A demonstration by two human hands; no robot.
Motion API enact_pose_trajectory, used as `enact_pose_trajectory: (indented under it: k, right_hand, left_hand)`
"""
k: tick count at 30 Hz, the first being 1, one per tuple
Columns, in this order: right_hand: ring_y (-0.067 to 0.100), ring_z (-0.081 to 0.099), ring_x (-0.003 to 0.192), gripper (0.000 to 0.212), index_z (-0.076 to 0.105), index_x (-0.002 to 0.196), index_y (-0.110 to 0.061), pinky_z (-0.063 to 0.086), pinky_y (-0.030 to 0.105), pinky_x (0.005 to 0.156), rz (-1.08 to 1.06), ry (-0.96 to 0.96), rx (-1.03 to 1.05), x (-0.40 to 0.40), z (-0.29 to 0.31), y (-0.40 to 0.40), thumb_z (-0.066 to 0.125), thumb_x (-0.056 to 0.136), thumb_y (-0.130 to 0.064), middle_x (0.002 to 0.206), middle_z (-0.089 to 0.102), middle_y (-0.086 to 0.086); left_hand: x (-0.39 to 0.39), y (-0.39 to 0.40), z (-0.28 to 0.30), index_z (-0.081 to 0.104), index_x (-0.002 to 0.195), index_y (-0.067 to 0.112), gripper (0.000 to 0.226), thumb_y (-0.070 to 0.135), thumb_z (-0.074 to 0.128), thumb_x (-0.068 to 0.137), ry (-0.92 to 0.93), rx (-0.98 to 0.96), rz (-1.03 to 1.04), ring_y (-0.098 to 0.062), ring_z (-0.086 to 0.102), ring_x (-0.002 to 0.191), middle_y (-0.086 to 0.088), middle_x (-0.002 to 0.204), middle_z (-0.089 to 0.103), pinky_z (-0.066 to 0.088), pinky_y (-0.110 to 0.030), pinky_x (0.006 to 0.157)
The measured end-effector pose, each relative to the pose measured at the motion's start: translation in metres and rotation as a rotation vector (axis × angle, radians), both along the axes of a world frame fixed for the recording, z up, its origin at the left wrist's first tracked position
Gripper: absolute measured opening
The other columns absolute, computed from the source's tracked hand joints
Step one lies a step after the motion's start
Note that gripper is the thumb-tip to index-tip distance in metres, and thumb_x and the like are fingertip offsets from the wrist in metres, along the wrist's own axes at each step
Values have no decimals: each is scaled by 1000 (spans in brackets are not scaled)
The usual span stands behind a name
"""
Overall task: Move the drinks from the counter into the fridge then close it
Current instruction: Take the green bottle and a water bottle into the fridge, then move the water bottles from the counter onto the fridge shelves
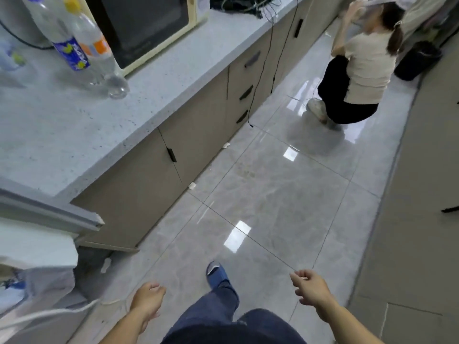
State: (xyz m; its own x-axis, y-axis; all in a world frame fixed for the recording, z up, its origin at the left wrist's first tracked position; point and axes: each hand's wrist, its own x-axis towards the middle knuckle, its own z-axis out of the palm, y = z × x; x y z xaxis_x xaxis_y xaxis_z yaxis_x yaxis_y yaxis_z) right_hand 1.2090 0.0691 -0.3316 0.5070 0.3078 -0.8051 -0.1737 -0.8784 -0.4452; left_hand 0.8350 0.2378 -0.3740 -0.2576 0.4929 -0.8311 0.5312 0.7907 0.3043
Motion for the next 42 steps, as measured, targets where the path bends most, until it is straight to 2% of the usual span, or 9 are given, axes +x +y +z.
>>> enact_pose_trajectory:
  k: [4, 10, 16, 19, 21, 24, 28, 36, 42]
  right_hand:
    - [20, 42, 56, 15, 61, 87, -6, 32, 23, 49, 72, -26, -31, 39, 5, 50, 65, 93, -19, 71, 50, 10]
    - [22, 47, 53, 21, 62, 78, 3, 39, 26, 53, 226, -107, -68, 89, 11, 130, 73, 87, -13, 61, 55, 13]
    - [30, 62, 68, 34, 57, 46, 7, 45, 37, 64, 397, -200, -22, 127, -18, 229, 81, 70, 6, 53, 60, 22]
    - [38, 64, 80, 22, 63, 63, 5, 44, 33, 67, 486, -84, -17, 132, -25, 307, 74, 81, 8, 79, 70, 27]
    - [31, 61, 68, 15, 65, 74, 0, 48, 36, 64, 642, -32, 46, 127, -22, 360, 76, 84, -5, 78, 70, 20]
    - [27, 59, 61, 10, 68, 90, -6, 48, 36, 62, 788, -6, 186, 94, 3, 428, 73, 88, -14, 72, 66, 12]
    - [21, 63, 73, 3, 67, 91, -16, 53, 38, 74, 969, 109, 416, 14, 50, 495, 67, 91, -18, 80, 69, 6]
    - [14, 63, 76, 11, 67, 103, -25, 56, 35, 76, 1238, 267, 761, -146, 144, 583, 67, 92, -27, 84, 66, -3]
    - [13, 65, 81, 20, 65, 110, -25, 58, 32, 77, 1301, 252, 919, -253, 203, 645, 67, 91, -30, 91, 66, -7]
  left_hand:
    - [48, 51, 24, 56, 121, 20, 26, 22, 57, 94, -106, 93, 57, -23, 61, 95, -4, 116, 61, 52, -28, 61]
    - [102, 105, 61, 56, 113, 21, 18, 19, 56, 95, -232, 196, 257, -25, 64, 92, -1, 100, 63, 57, -38, 79]
    - [123, 132, 86, 58, 107, 20, 11, 23, 58, 97, -147, 266, 502, -21, 62, 84, -3, 103, 64, 53, -28, 65]
    - [132, 136, 96, 62, 102, 18, 9, 22, 62, 94, -86, 313, 651, -26, 63, 79, -10, 102, 66, 52, -32, 63]
    - [138, 144, 105, 62, 107, 16, 15, 21, 63, 93, -79, 354, 709, -26, 64, 80, -10, 103, 66, 52, -30, 61]
    - [147, 155, 123, 60, 111, 18, 16, 20, 59, 95, -71, 409, 787, -22, 65, 91, -5, 109, 64, 53, -28, 60]
    - [141, 190, 150, 59, 112, 21, 16, 18, 59, 97, -64, 570, 874, -18, 64, 81, -5, 106, 65, 56, -25, 58]
    - [75, 292, 207, 59, 106, 41, 18, 29, 64, 94, -59, 919, 1016, -9, 69, 89, 8, 106, 67, 61, -32, 74]
    - [13, 361, 253, 57, 114, 36, 21, 25, 60, 95, 3, 1115, 1250, -8, 66, 91, 12, 107, 64, 53, -15, 57]
